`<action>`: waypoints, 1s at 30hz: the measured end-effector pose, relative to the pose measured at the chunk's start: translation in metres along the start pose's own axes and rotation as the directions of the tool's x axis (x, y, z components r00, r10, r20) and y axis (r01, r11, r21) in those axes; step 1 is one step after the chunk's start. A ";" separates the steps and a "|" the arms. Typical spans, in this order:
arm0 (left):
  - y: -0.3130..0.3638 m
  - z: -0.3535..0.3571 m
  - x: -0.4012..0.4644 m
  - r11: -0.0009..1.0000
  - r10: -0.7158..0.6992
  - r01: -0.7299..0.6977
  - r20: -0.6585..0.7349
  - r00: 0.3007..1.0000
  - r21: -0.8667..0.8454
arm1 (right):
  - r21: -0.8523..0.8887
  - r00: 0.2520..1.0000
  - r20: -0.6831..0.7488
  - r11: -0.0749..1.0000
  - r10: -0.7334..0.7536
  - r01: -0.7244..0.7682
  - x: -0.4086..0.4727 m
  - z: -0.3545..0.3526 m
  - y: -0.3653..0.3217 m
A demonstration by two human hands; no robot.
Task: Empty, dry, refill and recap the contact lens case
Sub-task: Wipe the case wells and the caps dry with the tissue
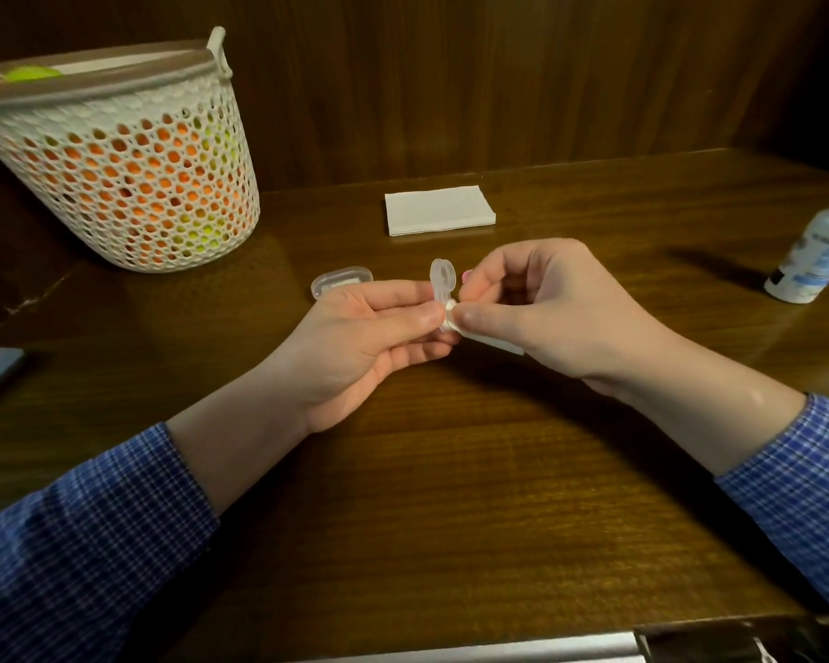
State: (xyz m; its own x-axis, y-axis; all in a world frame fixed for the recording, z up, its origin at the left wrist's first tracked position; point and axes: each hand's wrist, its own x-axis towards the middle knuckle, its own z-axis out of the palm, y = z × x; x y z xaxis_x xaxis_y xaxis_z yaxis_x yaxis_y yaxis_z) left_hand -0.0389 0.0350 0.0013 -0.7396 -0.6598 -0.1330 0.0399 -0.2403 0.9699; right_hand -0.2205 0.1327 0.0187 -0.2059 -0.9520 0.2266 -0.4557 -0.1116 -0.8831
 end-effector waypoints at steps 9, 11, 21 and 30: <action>-0.002 0.004 -0.007 0.956 0.155 -0.140 -0.040 0.987 0.260 | -0.040 0.991 -0.034 0.990 0.131 -0.132 0.000 0.007 0.002; -0.002 0.005 -0.008 0.949 0.187 -0.171 -0.037 0.982 0.264 | -0.028 0.986 -0.039 0.986 0.165 -0.166 0.001 0.009 0.001; -0.003 0.006 -0.008 0.921 0.266 -0.239 -0.050 0.963 0.306 | 0.248 0.887 0.074 0.853 0.455 -0.459 0.006 0.009 0.004; 0.003 0.000 -0.007 0.958 0.106 -0.102 -0.002 0.994 0.268 | -0.372 0.992 -0.070 0.925 -0.110 0.076 -0.006 0.009 -0.003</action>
State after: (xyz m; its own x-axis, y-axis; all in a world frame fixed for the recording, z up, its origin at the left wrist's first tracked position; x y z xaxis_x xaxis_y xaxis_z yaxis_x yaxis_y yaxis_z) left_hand -0.0332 0.0388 0.0054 -0.7295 -0.6834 -0.0298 -0.0666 0.0276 0.9974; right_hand -0.2098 0.1359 0.0165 -0.2144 -0.9118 0.3502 -0.7593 -0.0700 -0.6470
